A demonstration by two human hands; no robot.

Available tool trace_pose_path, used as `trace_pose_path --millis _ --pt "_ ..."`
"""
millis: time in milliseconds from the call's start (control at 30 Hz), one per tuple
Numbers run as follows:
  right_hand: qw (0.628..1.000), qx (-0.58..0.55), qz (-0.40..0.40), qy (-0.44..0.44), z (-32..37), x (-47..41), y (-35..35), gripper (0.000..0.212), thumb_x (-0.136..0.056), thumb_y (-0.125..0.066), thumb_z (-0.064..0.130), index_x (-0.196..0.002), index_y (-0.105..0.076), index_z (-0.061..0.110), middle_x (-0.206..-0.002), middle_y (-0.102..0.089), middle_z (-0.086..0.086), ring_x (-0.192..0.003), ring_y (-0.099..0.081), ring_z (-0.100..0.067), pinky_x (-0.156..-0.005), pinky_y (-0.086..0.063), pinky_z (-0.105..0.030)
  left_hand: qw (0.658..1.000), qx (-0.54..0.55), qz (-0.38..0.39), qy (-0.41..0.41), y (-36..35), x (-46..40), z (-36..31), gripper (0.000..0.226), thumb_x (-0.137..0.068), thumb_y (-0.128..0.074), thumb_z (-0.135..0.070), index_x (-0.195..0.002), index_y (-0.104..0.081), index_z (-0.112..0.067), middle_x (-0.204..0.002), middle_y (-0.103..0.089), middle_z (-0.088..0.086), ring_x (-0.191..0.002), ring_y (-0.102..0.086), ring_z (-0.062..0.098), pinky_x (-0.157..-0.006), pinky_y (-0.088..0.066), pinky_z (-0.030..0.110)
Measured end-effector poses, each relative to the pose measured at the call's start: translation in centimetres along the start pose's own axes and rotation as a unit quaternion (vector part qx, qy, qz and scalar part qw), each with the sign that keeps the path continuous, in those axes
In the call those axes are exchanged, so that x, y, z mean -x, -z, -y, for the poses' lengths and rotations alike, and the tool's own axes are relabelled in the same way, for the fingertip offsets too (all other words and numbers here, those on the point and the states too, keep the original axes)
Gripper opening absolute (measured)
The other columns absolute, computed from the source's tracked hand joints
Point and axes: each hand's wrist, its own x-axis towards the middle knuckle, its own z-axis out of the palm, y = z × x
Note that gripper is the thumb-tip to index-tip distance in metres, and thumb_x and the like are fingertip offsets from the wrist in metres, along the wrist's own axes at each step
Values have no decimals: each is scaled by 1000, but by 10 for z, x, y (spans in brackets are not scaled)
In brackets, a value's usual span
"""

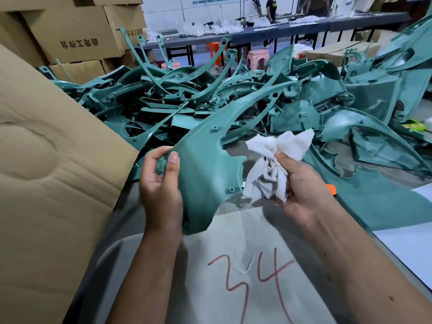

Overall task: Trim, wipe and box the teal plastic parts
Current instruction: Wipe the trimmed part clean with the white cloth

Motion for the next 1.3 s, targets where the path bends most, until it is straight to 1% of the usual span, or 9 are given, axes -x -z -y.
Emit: trace_pose_path --millis 200,300,400,467,533,667,867,1000,1300 --pt "984 128 114 49 -21 12 -19 22 -85 -78 44 -83 -83 23 -93 -75 -17 -82 -71 -35 -68 -62 -40 998 -47 -33 -28 -7 4 7 9 -103 -60 -17 -103 -63 -26 -88 -69 -12 -78 -64 6 -70 -55 30" --pt "978 149 104 101 -23 19 -27 38 -84 -79 34 -105 -78 3 -110 -76 -25 -103 -74 -44 -90 -62 -52 993 -90 -50 -62 -11 9 7 7 -102 -61 -18 -105 -62 -24 -101 -68 3 -94 -65 27 -84 -56 50" --pt "980 163 13 112 -24 21 -35 72 -79 -77 43 -115 -62 -17 -113 -68 -39 -108 -65 -58 -95 -52 -71 991 -88 -77 -66 -14 14 4 7 -101 -62 -16 -108 -62 -18 -99 -67 -3 -95 -64 25 -89 -54 53" --pt "978 167 -6 124 -27 25 -44 83 -77 -74 53 -108 -57 -22 -104 -67 -42 -94 -70 -55 -83 -57 -69 995 -62 -71 -32 -16 15 3 7 -102 -61 -16 -108 -64 -17 -100 -68 2 -95 -65 30 -90 -55 55" --pt "982 140 -10 128 -28 24 -42 68 -81 -70 58 -86 -61 -10 -71 -72 -20 -61 -71 -31 -54 -60 -40 998 -14 -58 28 -19 15 0 6 -103 -60 -18 -106 -65 -20 -100 -67 9 -90 -64 31 -90 -53 58" --pt "994 18 13 102 -23 21 -27 34 -106 -57 39 -84 -70 17 -70 -69 2 -57 -68 -7 -51 -56 -21 980 108 -73 147 -22 9 -1 10 -106 -53 -21 -111 -60 -17 -102 -66 11 -91 -60 23 -81 -51 42" --pt "968 197 58 142 -37 28 -43 50 -97 -57 58 -81 -61 11 -60 -63 1 -58 -57 -23 -49 -49 -21 988 -7 -153 6 -18 9 4 7 -104 -58 -18 -109 -59 -15 -94 -64 -9 -73 -62 -9 -67 -49 12" --pt "923 277 64 258 -42 32 -43 54 -96 -64 50 -53 -42 26 -46 -32 17 -40 -26 -2 -41 -25 -16 984 -32 -173 -6 -21 12 4 5 -103 -60 -21 -107 -59 -18 -101 -63 -6 -81 -61 -3 -75 -49 17" --pt "887 271 -74 365 -52 31 -44 46 -98 -52 50 -57 -45 31 -45 -42 18 -44 -38 0 -48 -32 -15 976 -57 -204 -54 -26 21 -4 8 -102 -59 -26 -109 -55 -23 -108 -65 2 -95 -64 13 -80 -56 30"
